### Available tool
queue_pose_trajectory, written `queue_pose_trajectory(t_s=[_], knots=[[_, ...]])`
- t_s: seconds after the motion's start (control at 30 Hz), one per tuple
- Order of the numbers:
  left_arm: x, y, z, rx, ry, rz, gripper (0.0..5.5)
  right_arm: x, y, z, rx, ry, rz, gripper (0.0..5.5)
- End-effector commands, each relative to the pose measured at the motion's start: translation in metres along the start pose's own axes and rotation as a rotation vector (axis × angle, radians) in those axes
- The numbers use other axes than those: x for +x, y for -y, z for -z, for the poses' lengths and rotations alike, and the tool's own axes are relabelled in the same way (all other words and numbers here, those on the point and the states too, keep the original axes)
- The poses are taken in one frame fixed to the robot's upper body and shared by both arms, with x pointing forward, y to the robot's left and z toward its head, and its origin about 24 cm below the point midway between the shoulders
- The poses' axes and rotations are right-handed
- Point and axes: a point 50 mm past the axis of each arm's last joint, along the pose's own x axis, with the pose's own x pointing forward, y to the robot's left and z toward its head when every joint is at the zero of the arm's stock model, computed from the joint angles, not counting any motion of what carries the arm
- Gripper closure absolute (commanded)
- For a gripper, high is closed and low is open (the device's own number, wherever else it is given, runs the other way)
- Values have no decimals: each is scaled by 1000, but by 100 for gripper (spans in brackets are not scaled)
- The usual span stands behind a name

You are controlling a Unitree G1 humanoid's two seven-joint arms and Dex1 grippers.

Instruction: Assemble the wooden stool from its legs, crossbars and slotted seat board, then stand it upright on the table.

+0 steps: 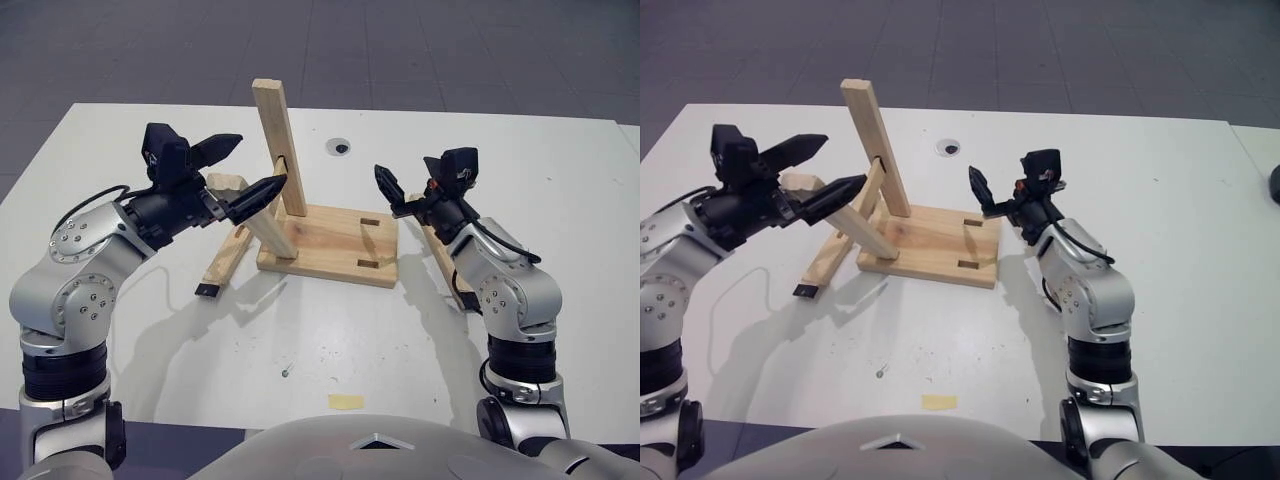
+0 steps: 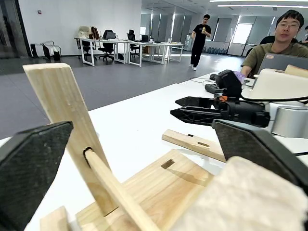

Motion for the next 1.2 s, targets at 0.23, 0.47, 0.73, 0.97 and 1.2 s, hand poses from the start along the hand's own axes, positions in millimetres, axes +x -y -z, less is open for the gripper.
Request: queue_pose_trajectory(t_s=[0.23, 0.47, 0.73, 0.97, 1.2], knots=[[52, -43, 2, 132, 5, -67, 10, 27, 34, 46, -215, -255, 192, 11], [82, -30, 14, 90, 61, -59, 10, 30, 32, 49, -256, -283, 98, 11], [102, -18, 11, 57, 126, -72, 10, -17, 14, 77, -338, -450, -70, 11], [121, 1, 15, 16, 148, -28, 10, -32, -22, 82, -253, -473, -216, 11], [131, -16, 7, 66, 158, -141, 10, -29, -35, 76, -217, -437, -255, 11]])
